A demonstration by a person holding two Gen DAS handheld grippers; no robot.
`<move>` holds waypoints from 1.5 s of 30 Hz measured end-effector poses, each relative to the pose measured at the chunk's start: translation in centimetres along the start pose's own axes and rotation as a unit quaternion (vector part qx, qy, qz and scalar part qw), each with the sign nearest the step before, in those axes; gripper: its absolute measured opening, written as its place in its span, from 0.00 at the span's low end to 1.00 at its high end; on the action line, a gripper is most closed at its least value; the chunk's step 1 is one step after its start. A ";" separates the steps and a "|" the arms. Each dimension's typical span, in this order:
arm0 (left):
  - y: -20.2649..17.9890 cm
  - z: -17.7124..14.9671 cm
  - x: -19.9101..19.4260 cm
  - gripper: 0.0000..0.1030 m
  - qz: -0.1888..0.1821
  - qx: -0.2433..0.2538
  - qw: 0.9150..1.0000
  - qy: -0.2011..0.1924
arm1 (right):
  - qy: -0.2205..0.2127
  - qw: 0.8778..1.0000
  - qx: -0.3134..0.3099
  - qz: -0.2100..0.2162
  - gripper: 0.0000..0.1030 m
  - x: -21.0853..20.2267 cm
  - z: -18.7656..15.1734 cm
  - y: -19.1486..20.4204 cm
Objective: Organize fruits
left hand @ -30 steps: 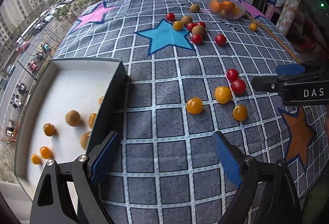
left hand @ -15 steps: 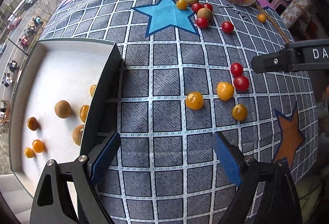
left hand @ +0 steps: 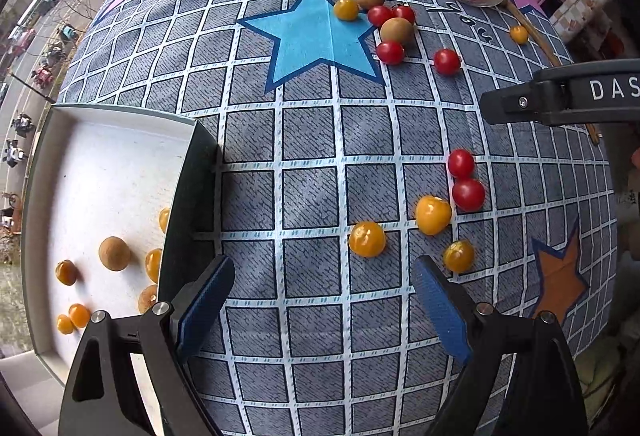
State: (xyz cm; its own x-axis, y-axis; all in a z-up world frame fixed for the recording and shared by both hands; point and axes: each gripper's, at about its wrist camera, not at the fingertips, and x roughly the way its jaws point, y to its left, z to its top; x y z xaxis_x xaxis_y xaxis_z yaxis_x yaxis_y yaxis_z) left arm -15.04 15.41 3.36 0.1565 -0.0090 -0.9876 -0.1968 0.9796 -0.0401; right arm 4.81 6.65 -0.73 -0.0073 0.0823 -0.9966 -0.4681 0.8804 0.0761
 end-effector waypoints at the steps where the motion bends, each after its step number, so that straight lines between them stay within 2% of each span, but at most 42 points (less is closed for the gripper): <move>1: -0.1 0.2 0.3 0.89 0.004 -0.009 1.000 -0.002 | 0.004 1.000 -0.003 0.005 0.81 0.5 0.4 -0.1; 5: -0.3 0.7 1.2 0.88 0.010 -0.053 0.999 0.009 | 0.012 1.000 -0.014 0.010 0.79 2.0 1.9 -0.3; 7: -0.4 0.4 1.4 0.88 0.013 -0.060 0.998 0.009 | 0.012 1.000 -0.022 0.007 0.79 2.8 2.7 -0.2; 9: -0.5 0.1 1.7 0.88 0.011 -0.062 0.998 0.010 | 0.012 1.000 -0.029 0.004 0.74 3.5 3.4 -0.2; 11: -1.2 0.3 2.2 0.74 0.007 -0.059 0.998 0.014 | 0.014 0.999 -0.030 0.002 0.71 4.2 4.0 -0.2; 16: -2.1 0.3 3.5 0.74 0.022 -0.051 0.998 0.018 | -0.004 0.999 -0.050 -0.016 0.71 4.8 4.9 0.5; 18: -2.8 0.2 3.8 0.69 0.022 -0.049 0.998 0.012 | -0.008 0.998 -0.052 -0.025 0.66 5.1 5.2 1.1; 19: -3.0 0.1 3.7 0.63 0.022 -0.048 0.999 0.009 | -0.012 0.998 -0.053 -0.029 0.64 5.0 5.3 1.3; 20: -3.6 0.4 3.6 0.57 0.022 -0.047 0.999 0.008 | -0.016 0.998 -0.053 -0.031 0.55 4.9 5.2 2.1; 21: -3.9 0.6 3.5 0.53 0.021 -0.046 0.999 0.007 | -0.021 0.998 -0.056 -0.029 0.42 4.7 5.0 2.2; 22: -4.2 1.0 3.4 0.41 0.021 -0.044 0.999 0.005 | -0.023 0.998 -0.058 -0.024 0.34 4.2 4.8 2.4; 23: -4.2 1.3 3.0 0.28 0.018 -0.041 0.999 0.004 | -0.020 0.998 -0.059 -0.020 0.19 4.2 5.0 2.4; 24: -4.4 1.6 3.1 0.21 0.017 -0.038 0.999 0.005 | -0.016 0.998 -0.056 -0.014 0.15 4.3 5.3 2.4; 26: -4.5 2.0 3.0 0.20 0.006 -0.043 0.999 0.011 | -0.004 0.999 -0.042 0.006 0.06 3.3 4.7 0.9; 28: -4.6 2.6 2.5 0.20 -0.006 -0.056 0.998 0.017 | 0.001 0.999 -0.027 0.023 0.06 2.9 4.6 -0.1; 32: -3.8 2.7 1.3 0.20 -0.015 -0.066 0.998 0.016 | -0.003 0.999 -0.034 0.037 0.06 1.5 3.9 -0.2; 40: -2.3 1.8 -1.5 0.20 -0.029 -0.083 0.996 0.011 | -0.015 0.996 -0.026 0.078 0.06 -2.0 2.0 -1.2; 45: -0.5 0.8 -2.8 0.20 -0.035 -0.095 0.995 0.004 | -0.016 0.996 -0.017 0.090 0.06 -2.0 0.1 -2.7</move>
State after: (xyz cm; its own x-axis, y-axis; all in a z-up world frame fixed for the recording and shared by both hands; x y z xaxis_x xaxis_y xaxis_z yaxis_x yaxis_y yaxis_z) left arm -14.58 15.17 6.31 0.1679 -0.0777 -0.9827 -0.3651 0.9211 -0.1352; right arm 6.20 4.20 1.09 -0.0669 0.2525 -0.9653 -0.4921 0.8333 0.2521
